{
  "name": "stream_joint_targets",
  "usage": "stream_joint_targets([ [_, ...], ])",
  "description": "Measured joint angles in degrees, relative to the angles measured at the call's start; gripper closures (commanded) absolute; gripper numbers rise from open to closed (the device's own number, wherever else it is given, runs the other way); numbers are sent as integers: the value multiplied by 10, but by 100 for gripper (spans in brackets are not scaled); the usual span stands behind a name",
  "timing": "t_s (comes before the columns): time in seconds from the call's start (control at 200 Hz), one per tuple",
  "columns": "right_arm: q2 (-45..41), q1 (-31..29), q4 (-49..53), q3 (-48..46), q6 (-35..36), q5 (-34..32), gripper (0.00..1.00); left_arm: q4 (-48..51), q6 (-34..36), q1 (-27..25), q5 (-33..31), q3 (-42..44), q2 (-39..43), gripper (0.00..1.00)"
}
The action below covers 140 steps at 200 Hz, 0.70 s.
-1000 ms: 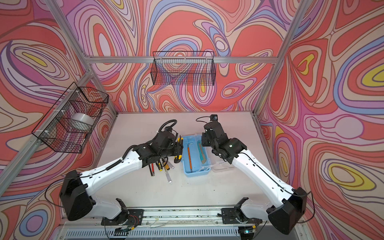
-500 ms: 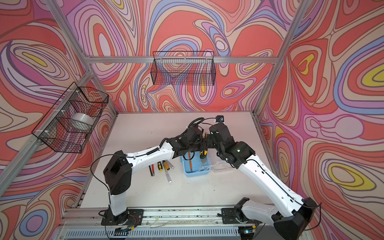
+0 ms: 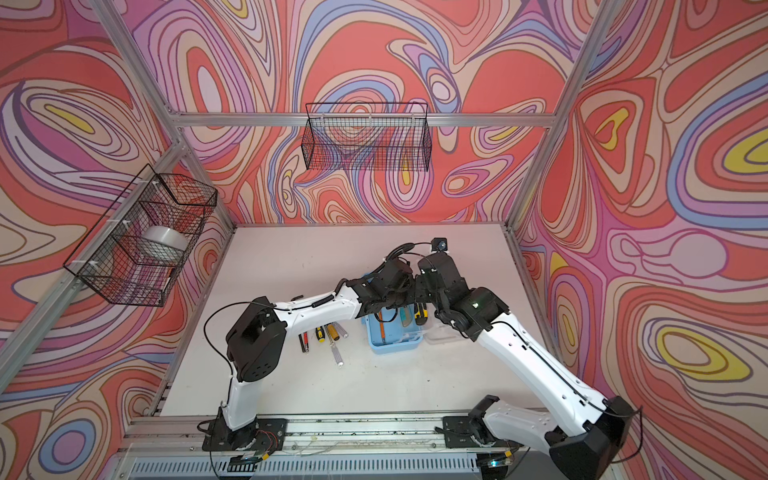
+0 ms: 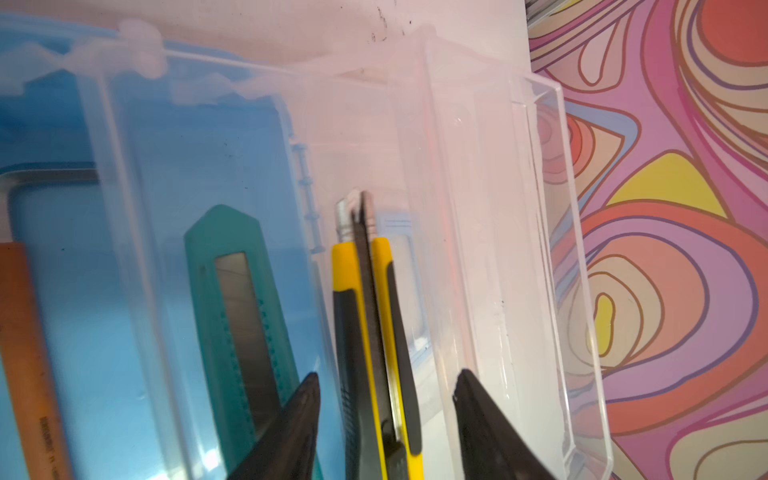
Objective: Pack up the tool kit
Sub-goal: 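Lower the yellow-black knife into the box with the left gripper while the right rises, then withdraw the left gripper while the right gripper moves over the red hex key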
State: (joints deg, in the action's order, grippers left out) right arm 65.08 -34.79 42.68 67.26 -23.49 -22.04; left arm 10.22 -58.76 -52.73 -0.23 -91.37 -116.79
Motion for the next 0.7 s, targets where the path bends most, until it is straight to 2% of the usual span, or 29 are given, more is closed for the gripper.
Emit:
stream_joint_targets([
  [0.13, 0, 0, -1, -1, 0, 4, 69, -5, 3, 0, 3, -19, 0, 34],
  [0.215, 0, 0, -7, -1, 1, 15, 71, -15, 13, 0, 0, -19, 4, 28],
  [0.32, 5, 0, -19, -1, 2, 43, 74, -22, 41, 1, -16, 32, 43, 23],
  [0.421, 29, 0, -35, 0, 2, 89, 75, -19, 67, 11, -37, 118, 125, 22],
  [0.521, 70, -12, -53, 4, -1, 123, 74, -10, 92, 32, -75, 226, 245, 23],
  [0.701, 166, -85, -83, 36, -2, 157, 72, 60, 110, 79, -156, 394, 472, 22],
])
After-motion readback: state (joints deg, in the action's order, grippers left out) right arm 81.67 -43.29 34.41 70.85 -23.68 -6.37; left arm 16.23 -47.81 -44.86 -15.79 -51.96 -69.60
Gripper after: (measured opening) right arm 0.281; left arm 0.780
